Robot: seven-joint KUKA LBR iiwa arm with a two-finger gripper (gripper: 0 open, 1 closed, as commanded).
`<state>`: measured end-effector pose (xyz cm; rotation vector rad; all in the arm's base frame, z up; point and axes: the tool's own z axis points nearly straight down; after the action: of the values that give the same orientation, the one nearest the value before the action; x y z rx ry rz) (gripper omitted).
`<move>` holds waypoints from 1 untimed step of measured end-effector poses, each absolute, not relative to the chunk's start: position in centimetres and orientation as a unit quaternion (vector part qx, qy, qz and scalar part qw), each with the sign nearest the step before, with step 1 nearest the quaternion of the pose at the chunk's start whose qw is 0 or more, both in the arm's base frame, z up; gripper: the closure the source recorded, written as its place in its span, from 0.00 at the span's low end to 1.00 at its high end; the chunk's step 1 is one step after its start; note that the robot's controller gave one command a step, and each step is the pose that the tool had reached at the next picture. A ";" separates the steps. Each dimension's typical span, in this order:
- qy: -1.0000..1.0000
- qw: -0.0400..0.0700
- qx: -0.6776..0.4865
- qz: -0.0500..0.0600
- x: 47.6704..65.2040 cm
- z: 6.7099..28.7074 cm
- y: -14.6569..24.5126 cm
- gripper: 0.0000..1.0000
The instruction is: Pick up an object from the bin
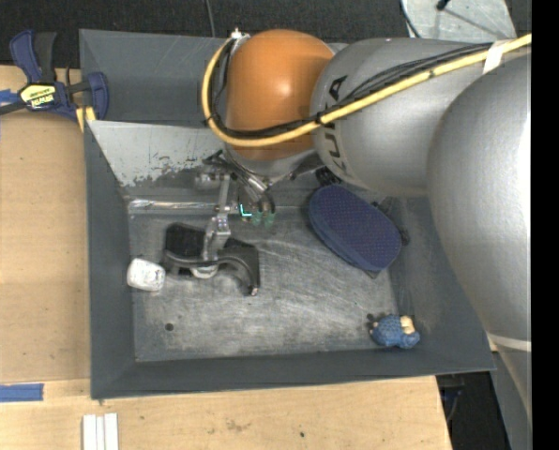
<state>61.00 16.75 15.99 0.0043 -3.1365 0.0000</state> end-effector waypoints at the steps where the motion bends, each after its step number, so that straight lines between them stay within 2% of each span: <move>1: -1.000 -0.005 -0.006 -0.002 62.1 21.1 19.2 0.00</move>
Offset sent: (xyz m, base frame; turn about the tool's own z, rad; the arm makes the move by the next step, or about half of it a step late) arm 0.0089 0.0233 0.0471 0.0189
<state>62.09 19.24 21.11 -0.0204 -3.1507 -0.0062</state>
